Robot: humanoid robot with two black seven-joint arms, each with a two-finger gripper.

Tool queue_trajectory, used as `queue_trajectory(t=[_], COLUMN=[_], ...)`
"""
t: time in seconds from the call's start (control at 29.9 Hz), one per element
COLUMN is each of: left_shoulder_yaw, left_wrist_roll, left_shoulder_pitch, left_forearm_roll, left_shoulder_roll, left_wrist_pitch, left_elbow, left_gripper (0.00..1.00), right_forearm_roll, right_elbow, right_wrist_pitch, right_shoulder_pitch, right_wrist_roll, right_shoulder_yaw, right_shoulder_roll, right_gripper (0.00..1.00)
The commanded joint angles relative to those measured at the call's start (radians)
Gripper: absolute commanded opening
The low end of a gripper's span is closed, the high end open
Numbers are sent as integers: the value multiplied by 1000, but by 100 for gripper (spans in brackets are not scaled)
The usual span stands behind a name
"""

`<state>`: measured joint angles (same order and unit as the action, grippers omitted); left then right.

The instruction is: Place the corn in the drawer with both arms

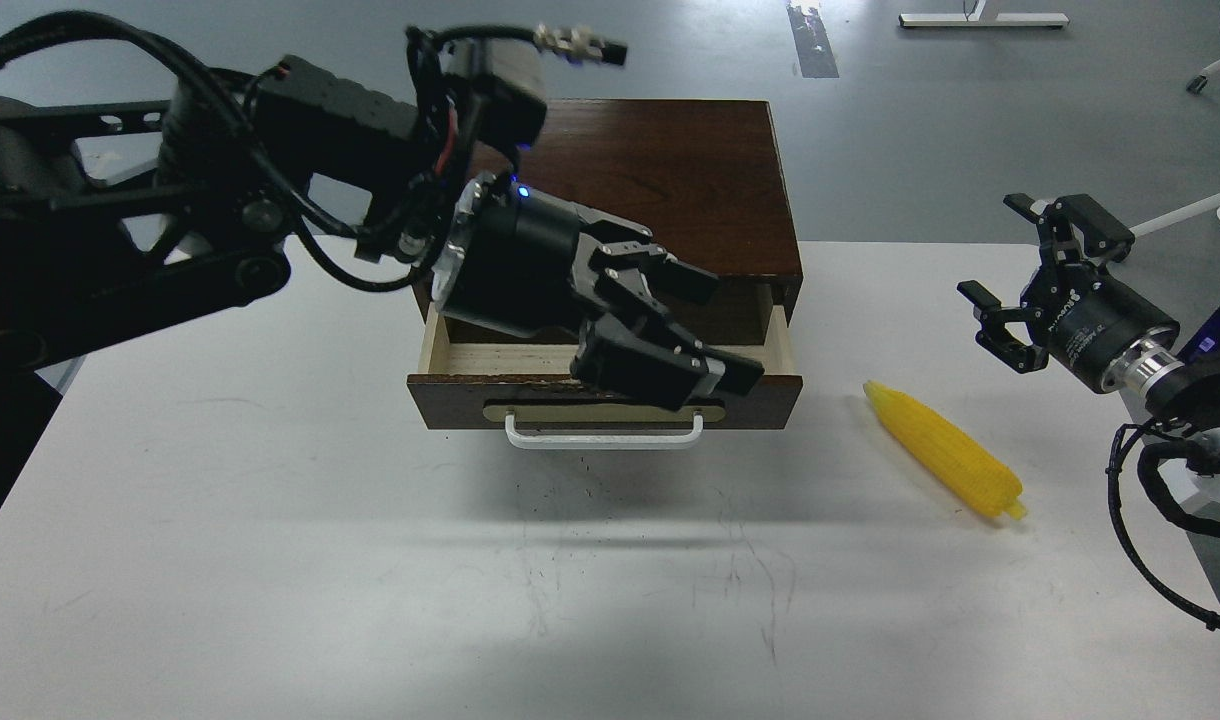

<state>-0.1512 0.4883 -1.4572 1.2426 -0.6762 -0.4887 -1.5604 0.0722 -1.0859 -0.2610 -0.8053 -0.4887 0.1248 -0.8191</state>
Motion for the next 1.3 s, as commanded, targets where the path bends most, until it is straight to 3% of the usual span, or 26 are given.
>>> queue_trajectory(t=[0.0, 0.27, 0.57, 0.67, 0.74, 0.94, 1.27], left_shoulder_yaw=[-22, -24, -103, -198, -260, -284, -286], left_wrist_roll=[0, 0, 0, 0, -42, -47, -47], left_shoulder_pitch=[23, 237, 498, 592, 638, 666, 667], left_forearm_roll=[-300, -960, -1111, -1129, -1140, -1144, -1144], left_shoulder_roll=[-72, -212, -233, -215, -189, -177, -175], left_wrist_pitch=[0, 0, 10, 6, 0, 0, 0], left_elbow=[68, 206, 341, 398, 422, 427, 419], left_gripper=[99, 99, 99, 99, 99, 99, 99], right_forearm_roll=[-2, -148, -361, -583, -798, -1193, -1465], right_elbow=[0, -9, -16, -14, -14, -9, 38], right_wrist_pitch=[-1, -3, -6, -6, -6, 22, 135], right_shoulder_pitch=[0, 3, -9, -22, -40, -68, -61], right_wrist_roll=[0, 0, 0, 0, 0, 0, 0], right_shoulder_yaw=[-1, -8, -11, -11, -14, -17, -138], right_shoulder_roll=[1, -31, -84, -127, -158, -184, -117], right_gripper=[100, 100, 100, 100, 100, 100, 99])
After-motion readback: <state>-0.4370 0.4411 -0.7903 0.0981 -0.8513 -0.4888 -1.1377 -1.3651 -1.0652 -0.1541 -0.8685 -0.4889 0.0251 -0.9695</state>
